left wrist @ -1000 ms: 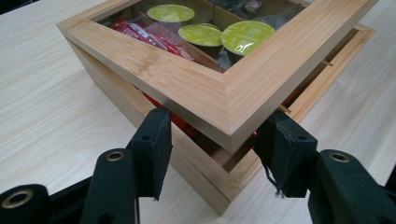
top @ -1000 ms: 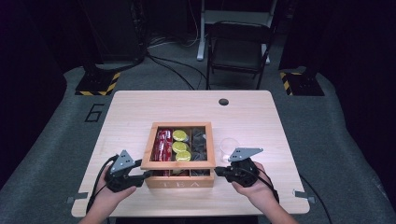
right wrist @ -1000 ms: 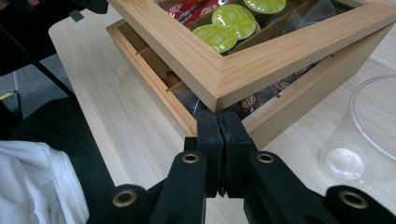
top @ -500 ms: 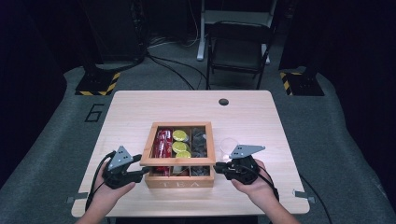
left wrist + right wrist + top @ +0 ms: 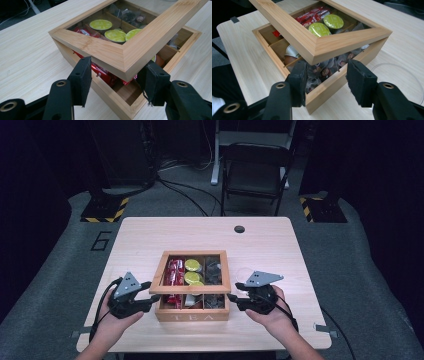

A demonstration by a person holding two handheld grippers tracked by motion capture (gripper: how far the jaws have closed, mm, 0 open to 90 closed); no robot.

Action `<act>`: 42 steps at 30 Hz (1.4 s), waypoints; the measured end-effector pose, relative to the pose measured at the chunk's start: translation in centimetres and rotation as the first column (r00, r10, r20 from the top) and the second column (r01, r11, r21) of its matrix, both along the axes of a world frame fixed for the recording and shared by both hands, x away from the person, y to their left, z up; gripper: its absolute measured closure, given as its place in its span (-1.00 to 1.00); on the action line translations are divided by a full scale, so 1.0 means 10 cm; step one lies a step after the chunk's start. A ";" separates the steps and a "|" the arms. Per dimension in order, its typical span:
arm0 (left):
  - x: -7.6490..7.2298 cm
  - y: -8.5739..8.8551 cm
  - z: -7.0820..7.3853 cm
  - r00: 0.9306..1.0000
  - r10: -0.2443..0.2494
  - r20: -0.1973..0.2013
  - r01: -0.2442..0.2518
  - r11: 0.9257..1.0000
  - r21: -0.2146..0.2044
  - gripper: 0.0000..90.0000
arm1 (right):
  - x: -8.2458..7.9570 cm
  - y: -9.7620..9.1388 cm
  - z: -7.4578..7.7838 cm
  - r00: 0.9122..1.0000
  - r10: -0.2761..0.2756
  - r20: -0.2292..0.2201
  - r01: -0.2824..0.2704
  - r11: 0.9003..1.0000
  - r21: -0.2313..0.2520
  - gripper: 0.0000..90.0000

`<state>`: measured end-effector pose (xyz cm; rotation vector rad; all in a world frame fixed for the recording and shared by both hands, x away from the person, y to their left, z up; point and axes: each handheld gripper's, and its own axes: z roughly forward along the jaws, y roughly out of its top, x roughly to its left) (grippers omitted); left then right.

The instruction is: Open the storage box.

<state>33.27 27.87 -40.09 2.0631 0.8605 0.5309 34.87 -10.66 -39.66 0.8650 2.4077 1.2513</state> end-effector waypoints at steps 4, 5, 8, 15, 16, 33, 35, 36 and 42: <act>0.01 0.00 0.05 1.000 0.000 0.001 0.000 1.000 -0.004 0.01 | 0.01 0.05 0.04 1.000 -0.002 0.030 0.002 1.000 -0.007 0.10; 0.02 0.01 0.06 1.000 -0.001 0.006 0.001 1.000 -0.004 0.01 | 0.01 0.06 0.05 0.999 0.010 0.046 -0.009 1.000 -0.018 0.09; 0.03 0.01 0.08 1.000 -0.001 0.004 0.001 1.000 -0.006 0.01 | 0.02 0.09 0.09 0.998 0.008 0.067 -0.006 0.999 -0.031 0.09; 0.06 0.01 0.17 1.000 -0.012 0.014 0.012 1.000 -0.014 0.01 | 0.06 0.14 0.15 0.996 0.012 0.090 -0.009 0.999 -0.035 0.09; 0.07 0.01 0.19 1.000 -0.015 0.014 0.015 1.000 -0.016 0.01 | 0.07 0.14 0.17 0.996 0.016 0.091 -0.013 0.999 -0.036 0.09; 0.16 -0.01 0.35 0.999 -0.020 0.035 0.020 1.000 0.005 0.02 | 0.16 0.20 0.30 0.993 0.016 0.113 -0.013 0.999 -0.034 0.07; 0.18 -0.01 0.38 0.999 -0.023 0.039 0.023 1.000 0.006 0.03 | 0.18 0.19 0.33 0.994 0.017 0.112 -0.014 1.000 -0.028 0.08; 0.18 -0.01 0.38 0.999 -0.023 0.039 0.023 1.000 0.006 0.03 | 0.18 0.19 0.33 0.994 0.017 0.112 -0.014 1.000 -0.028 0.08; 0.25 -0.01 0.49 0.998 -0.013 0.065 0.014 1.000 -0.010 0.06 | 0.26 0.20 0.44 0.991 0.004 0.133 -0.003 1.000 -0.010 0.12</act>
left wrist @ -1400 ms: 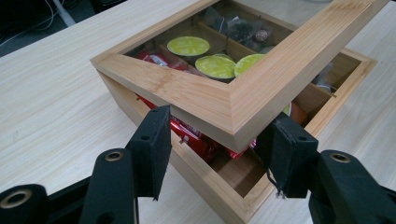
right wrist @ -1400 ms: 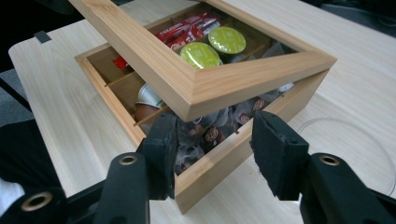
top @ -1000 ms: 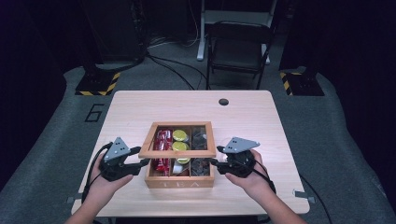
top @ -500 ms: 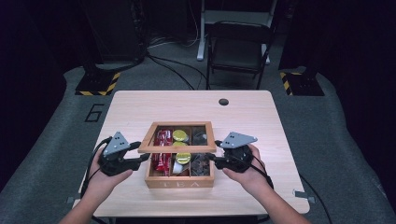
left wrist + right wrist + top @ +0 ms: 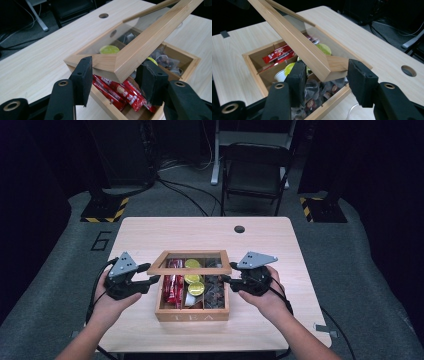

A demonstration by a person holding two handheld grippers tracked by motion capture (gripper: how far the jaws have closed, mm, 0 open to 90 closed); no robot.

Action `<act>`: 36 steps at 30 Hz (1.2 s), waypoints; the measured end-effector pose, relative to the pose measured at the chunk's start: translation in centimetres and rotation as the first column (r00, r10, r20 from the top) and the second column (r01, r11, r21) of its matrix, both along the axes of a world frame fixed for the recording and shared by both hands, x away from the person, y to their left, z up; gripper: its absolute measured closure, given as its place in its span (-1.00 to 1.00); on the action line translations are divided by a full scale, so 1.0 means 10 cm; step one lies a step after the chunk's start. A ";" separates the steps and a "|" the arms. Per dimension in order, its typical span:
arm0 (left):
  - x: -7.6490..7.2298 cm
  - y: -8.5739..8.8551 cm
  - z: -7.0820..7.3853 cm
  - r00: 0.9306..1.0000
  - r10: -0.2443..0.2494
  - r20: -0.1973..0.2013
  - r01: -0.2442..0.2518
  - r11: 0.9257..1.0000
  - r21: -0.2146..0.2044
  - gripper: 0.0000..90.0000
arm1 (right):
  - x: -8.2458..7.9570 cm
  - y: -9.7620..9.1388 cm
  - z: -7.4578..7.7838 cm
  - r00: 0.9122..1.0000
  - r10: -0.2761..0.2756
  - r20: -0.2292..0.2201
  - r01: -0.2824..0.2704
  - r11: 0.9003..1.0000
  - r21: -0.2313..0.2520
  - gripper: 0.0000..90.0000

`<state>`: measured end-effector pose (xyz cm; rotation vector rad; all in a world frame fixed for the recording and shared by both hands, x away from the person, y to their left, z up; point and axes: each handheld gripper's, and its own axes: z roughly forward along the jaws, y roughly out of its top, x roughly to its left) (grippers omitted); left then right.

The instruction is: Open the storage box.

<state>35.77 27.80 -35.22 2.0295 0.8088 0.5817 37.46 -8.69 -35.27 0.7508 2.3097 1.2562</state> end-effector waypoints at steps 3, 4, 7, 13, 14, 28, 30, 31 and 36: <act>0.02 -0.02 0.03 1.000 0.002 0.015 -0.002 1.000 0.004 0.05 | 0.04 0.00 0.03 1.000 0.004 -0.004 -0.004 1.000 0.010 0.11; 0.02 -0.02 0.03 1.000 0.002 0.015 -0.002 1.000 0.004 0.03 | 0.04 0.00 0.03 1.000 0.004 -0.004 -0.004 1.000 0.010 0.11; 0.08 -0.01 0.02 1.000 0.005 0.020 -0.005 1.000 -0.008 0.01 | 0.07 -0.01 0.06 1.000 0.002 -0.012 -0.002 1.000 0.018 0.12; 0.20 0.00 -0.07 1.000 0.024 0.003 -0.024 1.000 -0.007 -0.01 | 0.10 0.01 0.10 1.000 -0.013 -0.009 0.013 1.000 0.021 0.12; 0.22 0.00 -0.09 1.000 0.026 0.005 -0.026 1.000 -0.003 -0.01 | 0.11 0.01 0.10 1.000 -0.006 -0.005 0.006 1.000 0.015 0.12; 0.54 -0.02 -0.25 0.998 0.063 -0.013 -0.063 0.997 -0.033 0.04 | 0.20 0.02 0.19 1.000 -0.016 0.002 0.016 1.000 0.022 0.12; 0.55 -0.02 -0.25 0.998 0.066 -0.013 -0.067 0.997 -0.037 0.05 | 0.21 0.02 0.19 1.000 -0.008 0.007 0.008 1.000 0.021 0.12; 0.57 -0.02 -0.26 0.998 0.069 -0.004 -0.069 0.997 -0.041 0.07 | 0.21 0.02 0.20 1.000 -0.014 -0.003 0.014 1.000 0.022 0.12; 0.61 -0.02 -0.25 0.997 0.077 0.015 -0.076 0.996 -0.050 0.15 | 0.23 0.02 0.21 1.000 -0.012 0.006 0.012 1.000 0.022 0.12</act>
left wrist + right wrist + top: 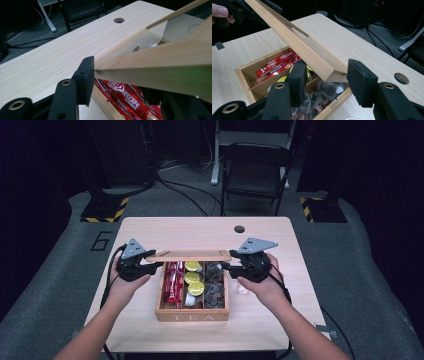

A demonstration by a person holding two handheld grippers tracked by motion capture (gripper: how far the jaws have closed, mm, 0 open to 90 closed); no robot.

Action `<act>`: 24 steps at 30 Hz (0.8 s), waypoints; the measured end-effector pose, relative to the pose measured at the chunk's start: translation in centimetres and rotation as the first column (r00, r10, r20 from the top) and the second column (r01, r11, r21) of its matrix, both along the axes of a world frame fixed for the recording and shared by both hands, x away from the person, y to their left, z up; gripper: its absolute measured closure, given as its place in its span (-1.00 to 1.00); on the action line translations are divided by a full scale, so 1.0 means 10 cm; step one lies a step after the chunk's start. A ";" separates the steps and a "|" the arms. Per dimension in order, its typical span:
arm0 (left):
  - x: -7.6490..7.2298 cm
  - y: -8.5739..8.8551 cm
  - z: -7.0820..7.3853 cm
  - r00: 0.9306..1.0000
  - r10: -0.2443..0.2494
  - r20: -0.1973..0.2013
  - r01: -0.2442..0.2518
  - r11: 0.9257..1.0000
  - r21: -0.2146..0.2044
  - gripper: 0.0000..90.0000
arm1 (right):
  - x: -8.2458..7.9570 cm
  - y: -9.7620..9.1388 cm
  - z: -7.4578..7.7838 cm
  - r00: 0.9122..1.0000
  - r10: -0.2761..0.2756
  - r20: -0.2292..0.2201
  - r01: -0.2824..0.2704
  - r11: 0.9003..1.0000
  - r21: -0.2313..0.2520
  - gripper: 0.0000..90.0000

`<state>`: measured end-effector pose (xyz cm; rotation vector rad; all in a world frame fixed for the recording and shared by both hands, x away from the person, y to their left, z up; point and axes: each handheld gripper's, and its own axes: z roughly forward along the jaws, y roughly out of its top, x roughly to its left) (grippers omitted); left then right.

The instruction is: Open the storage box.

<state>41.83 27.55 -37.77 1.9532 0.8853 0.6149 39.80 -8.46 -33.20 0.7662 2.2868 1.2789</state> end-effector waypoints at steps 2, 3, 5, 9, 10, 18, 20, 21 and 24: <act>0.01 -0.01 0.00 1.000 0.005 0.018 -0.005 1.000 0.007 0.16 | 0.01 0.00 0.00 1.000 -0.006 0.000 0.006 1.000 0.008 0.12; 0.01 -0.02 0.00 1.000 0.005 0.024 -0.005 1.000 0.009 0.17 | 0.02 0.00 0.01 1.000 -0.001 0.000 0.001 1.000 0.009 0.12; 0.01 -0.01 0.00 1.000 0.004 0.029 -0.004 1.000 0.009 0.17 | 0.03 0.00 0.01 1.000 -0.002 0.005 0.002 1.000 0.010 0.12; 0.02 -0.01 0.01 0.999 0.002 0.032 -0.002 1.000 0.012 0.20 | 0.06 -0.01 -0.01 1.000 -0.004 0.007 0.004 1.000 0.018 0.12; 0.02 -0.01 0.01 0.999 0.002 0.032 -0.002 1.000 0.012 0.20 | 0.06 -0.01 -0.01 1.000 -0.004 0.007 0.004 1.000 0.018 0.12; 0.09 0.02 0.02 1.000 0.004 0.021 -0.004 1.000 -0.017 0.21 | 0.18 -0.04 -0.07 0.999 -0.029 0.024 0.028 0.999 0.031 0.11; 0.10 0.02 0.02 1.000 0.007 0.020 -0.006 1.000 -0.023 0.22 | 0.21 -0.05 -0.09 0.999 -0.036 0.036 0.034 0.999 0.042 0.11; 0.11 0.02 0.02 1.000 0.013 0.024 -0.012 1.000 -0.025 0.23 | 0.22 -0.05 -0.11 0.999 -0.037 0.035 0.036 0.998 0.044 0.11; 0.12 0.02 0.02 1.000 0.015 0.023 -0.014 1.000 -0.028 0.24 | 0.25 -0.06 -0.14 0.999 -0.043 0.022 0.042 0.998 0.052 0.11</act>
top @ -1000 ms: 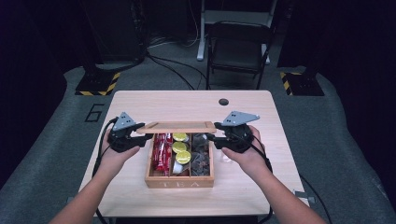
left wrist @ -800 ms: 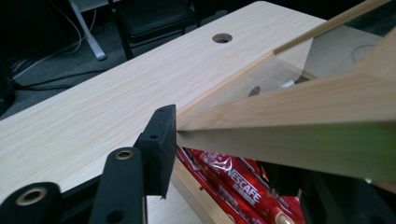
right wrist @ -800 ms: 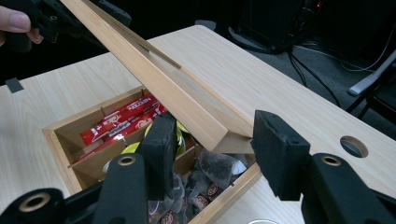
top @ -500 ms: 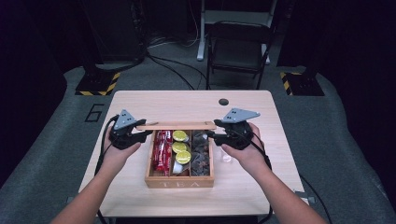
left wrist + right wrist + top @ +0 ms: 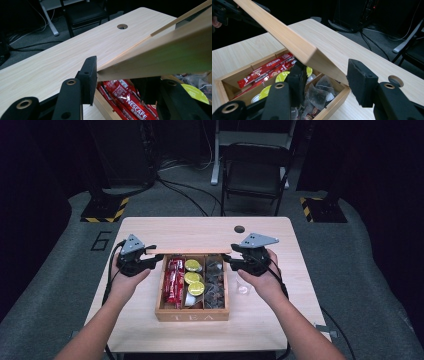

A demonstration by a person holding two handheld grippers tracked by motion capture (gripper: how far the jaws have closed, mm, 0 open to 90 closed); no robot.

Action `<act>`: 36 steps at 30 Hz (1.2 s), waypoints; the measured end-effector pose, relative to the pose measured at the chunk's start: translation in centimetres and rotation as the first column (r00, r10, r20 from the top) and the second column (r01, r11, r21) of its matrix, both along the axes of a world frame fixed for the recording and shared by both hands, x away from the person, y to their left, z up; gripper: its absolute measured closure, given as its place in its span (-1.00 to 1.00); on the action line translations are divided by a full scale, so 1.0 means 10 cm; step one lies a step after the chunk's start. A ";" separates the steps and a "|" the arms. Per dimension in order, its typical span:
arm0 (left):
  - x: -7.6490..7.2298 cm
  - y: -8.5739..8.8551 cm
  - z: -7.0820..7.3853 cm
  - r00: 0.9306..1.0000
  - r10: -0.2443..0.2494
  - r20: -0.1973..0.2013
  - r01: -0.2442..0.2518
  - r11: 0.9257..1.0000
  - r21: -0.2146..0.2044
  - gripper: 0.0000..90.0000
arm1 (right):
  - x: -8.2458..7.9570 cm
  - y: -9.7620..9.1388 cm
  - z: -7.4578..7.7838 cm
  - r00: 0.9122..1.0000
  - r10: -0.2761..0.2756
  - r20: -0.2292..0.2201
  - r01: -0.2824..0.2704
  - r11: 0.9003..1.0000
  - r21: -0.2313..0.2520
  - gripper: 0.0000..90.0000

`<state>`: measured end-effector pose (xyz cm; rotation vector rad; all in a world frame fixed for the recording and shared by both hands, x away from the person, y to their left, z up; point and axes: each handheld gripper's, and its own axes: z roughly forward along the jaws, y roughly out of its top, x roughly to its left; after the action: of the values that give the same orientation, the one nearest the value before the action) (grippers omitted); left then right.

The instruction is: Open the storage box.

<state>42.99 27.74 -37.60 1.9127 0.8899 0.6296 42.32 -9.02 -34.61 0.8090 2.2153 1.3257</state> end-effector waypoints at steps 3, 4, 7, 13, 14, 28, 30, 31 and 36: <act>0.01 0.00 0.00 1.000 0.005 0.000 -0.005 1.000 -0.004 0.25 | 0.05 0.00 -0.07 1.000 -0.010 -0.019 0.010 1.000 0.009 0.11; 0.02 0.01 0.00 1.000 0.004 0.002 -0.004 1.000 -0.007 0.25 | 0.06 0.01 -0.08 1.000 -0.015 -0.019 0.015 1.000 0.011 0.11; 0.03 0.01 0.00 1.000 0.004 -0.004 -0.004 1.000 -0.011 0.26 | 0.09 0.01 -0.11 1.000 -0.015 -0.009 0.015 1.000 0.006 0.11; 0.04 0.01 0.00 1.000 0.012 0.000 -0.012 1.000 -0.024 0.27 | 0.11 0.01 -0.16 0.999 -0.039 -0.028 0.040 0.999 0.023 0.10; 0.04 0.01 0.00 1.000 0.012 0.000 -0.012 1.000 -0.024 0.27 | 0.10 0.02 -0.17 0.998 -0.048 -0.031 0.049 0.998 0.032 0.10; 0.05 0.01 -0.01 1.000 0.025 -0.004 -0.025 0.999 -0.047 0.27 | -0.25 0.02 -0.43 0.999 -0.035 -0.005 0.035 0.998 0.043 0.20; 0.05 0.01 -0.01 1.000 0.023 -0.005 -0.023 0.999 -0.045 0.27 | -0.28 0.03 -0.44 0.999 -0.037 -0.008 0.037 0.999 0.039 0.20; 0.04 0.01 -0.01 1.000 0.022 -0.005 -0.022 0.999 -0.044 0.27 | -0.33 0.06 -0.48 1.000 -0.015 -0.011 0.015 1.000 0.026 0.20; 0.03 0.02 -0.02 1.000 0.022 -0.007 -0.022 0.999 -0.041 0.27 | -0.39 0.11 -0.55 1.000 0.001 -0.020 -0.001 1.000 0.014 0.20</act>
<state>43.30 27.90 -37.77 1.8715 0.9221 0.6144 38.41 -7.94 -40.10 0.8299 2.2240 1.3408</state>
